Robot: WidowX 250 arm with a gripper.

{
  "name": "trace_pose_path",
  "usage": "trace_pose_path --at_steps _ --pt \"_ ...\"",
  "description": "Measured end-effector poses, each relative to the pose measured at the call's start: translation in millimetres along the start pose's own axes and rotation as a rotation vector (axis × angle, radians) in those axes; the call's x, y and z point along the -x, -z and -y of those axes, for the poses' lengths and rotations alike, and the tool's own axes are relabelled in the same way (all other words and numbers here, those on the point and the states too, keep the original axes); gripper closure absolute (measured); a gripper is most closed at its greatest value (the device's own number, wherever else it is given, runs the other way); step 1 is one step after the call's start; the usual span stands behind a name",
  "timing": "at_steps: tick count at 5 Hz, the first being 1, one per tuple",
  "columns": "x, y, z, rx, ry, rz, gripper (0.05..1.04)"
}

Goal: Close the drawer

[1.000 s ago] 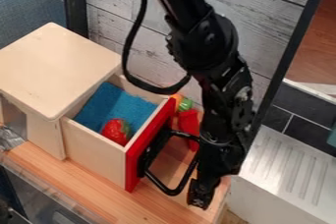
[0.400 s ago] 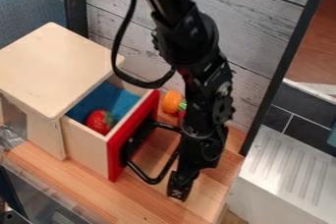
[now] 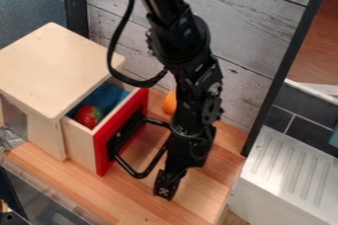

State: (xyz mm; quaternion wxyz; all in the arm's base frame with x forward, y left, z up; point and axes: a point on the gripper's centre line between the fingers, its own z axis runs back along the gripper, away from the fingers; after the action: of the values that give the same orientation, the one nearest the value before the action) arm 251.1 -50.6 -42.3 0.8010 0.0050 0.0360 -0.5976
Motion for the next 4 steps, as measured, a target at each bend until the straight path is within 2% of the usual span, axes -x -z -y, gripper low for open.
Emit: trace_pose_path --at_steps 2,3,4 --pt "39 1 -11 0.067 -0.129 0.026 0.085" --pt "47 -1 -14 0.092 -0.151 0.042 0.085" --pt "52 -2 -16 0.095 -0.153 0.034 0.085"
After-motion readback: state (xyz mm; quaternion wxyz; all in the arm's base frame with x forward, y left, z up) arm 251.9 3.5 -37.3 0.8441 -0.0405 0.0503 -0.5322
